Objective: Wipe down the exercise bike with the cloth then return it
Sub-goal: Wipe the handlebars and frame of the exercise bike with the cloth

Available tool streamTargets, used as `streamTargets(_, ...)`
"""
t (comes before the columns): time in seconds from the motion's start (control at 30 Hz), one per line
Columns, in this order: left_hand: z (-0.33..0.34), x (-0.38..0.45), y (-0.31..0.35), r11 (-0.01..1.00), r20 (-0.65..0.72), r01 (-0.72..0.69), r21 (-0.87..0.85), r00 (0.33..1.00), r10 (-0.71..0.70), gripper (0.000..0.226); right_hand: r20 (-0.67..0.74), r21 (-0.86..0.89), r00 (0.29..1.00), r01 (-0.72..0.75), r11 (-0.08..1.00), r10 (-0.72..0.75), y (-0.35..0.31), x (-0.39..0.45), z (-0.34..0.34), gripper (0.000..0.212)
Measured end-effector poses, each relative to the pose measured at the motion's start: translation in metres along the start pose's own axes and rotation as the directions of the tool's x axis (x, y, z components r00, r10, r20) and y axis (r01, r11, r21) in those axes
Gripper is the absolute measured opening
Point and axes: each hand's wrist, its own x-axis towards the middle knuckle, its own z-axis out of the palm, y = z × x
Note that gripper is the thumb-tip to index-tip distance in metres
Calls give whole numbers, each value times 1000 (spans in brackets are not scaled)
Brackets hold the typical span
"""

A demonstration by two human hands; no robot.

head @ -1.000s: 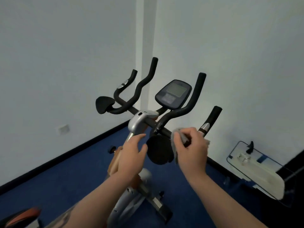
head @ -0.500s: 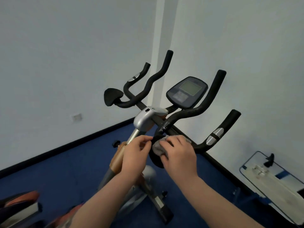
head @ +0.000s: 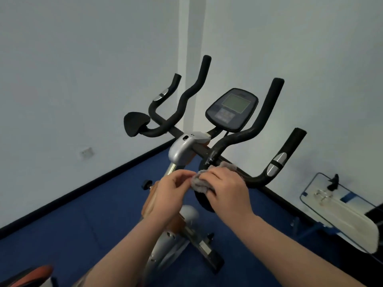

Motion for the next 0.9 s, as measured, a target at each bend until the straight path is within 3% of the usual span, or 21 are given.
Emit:
streamTargets(0.2,-3,3,2,999,62,-4,-53,998,7,18,358,-21,921,169,985,-150,8,-16,-16,29)
streamTargets(0.4,6,7,14,991,52,18,-132,999,-11,18,161,-122,986,-23,992,42,-7,9,-11,26)
streamTargets(0.47,8,7,17,989,40,39,-144,999,-33,19,210,-154,976,-22,988,55,-9,1,-3,27)
streamTargets(0.53,8,7,18,993,50,33,-113,998,-28,19,318,-136,948,66,989,-20,-3,-6,-7,27)
streamTargets(0.6,8,6,17,996,59,22,-87,998,-17,18,473,-77,877,141,987,-88,6,-6,-21,29)
streamTargets(0.67,6,5,16,997,61,13,-74,998,-8,17,538,-54,835,164,985,-110,11,2,-34,28)
streamTargets(0.8,5,8,15,996,60,26,-91,998,-20,15,273,-64,962,14,998,4,7,19,-31,24)
streamTargets(0.9,6,6,14,993,34,56,-100,998,-53,16,268,-83,963,46,995,-22,3,6,-12,26)
